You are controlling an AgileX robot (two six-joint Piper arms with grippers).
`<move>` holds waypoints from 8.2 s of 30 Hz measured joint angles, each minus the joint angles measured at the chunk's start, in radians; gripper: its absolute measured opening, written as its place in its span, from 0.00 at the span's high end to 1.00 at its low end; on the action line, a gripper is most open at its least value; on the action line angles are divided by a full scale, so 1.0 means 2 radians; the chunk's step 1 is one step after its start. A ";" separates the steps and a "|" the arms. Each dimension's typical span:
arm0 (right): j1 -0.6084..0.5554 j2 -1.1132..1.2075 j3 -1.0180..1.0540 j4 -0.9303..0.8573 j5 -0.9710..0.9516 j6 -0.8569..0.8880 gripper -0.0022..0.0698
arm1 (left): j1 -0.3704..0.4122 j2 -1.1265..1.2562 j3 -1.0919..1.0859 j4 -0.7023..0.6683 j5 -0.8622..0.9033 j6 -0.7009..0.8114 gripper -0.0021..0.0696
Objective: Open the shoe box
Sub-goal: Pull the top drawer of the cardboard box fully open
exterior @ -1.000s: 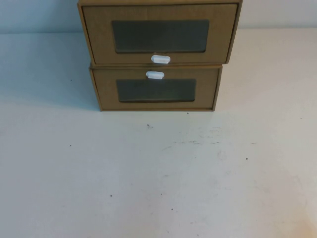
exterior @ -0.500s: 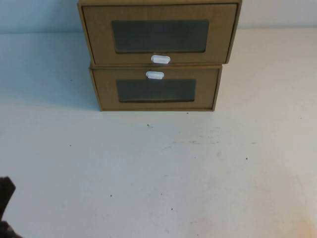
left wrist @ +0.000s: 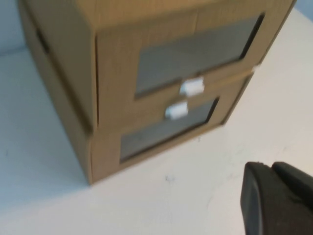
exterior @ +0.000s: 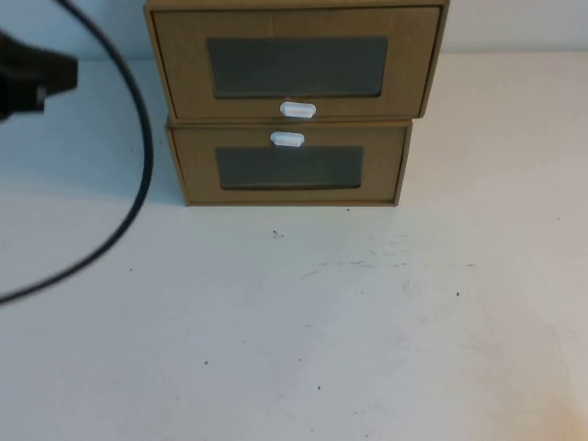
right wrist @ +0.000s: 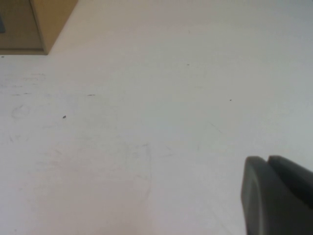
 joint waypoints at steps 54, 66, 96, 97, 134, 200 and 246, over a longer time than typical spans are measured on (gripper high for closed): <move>0.000 0.000 0.000 0.000 0.000 0.000 0.99 | -0.129 0.588 -0.708 0.063 0.126 -0.072 0.98; 0.000 0.000 0.000 0.009 -0.020 0.000 0.99 | -0.129 0.588 -0.708 0.064 0.126 -0.074 0.98; 0.000 0.188 -0.208 0.331 0.187 -0.099 0.99 | -0.129 0.588 -0.708 0.066 0.129 -0.074 0.98; 0.000 0.202 -0.219 0.330 0.203 -0.110 0.99 | -0.129 0.588 -0.708 0.067 0.129 -0.074 0.98; 0.447 0.767 -0.614 -0.450 0.175 0.143 0.98 | -0.129 0.588 -0.708 0.069 0.127 -0.205 0.98; 0.392 1.022 -0.788 -0.821 0.089 0.324 0.67 | -0.129 0.588 -0.708 0.069 0.126 -0.198 0.98; 0.415 1.030 -0.782 -0.830 0.158 0.251 0.96 | -0.129 0.588 -0.708 0.069 0.128 -0.197 0.98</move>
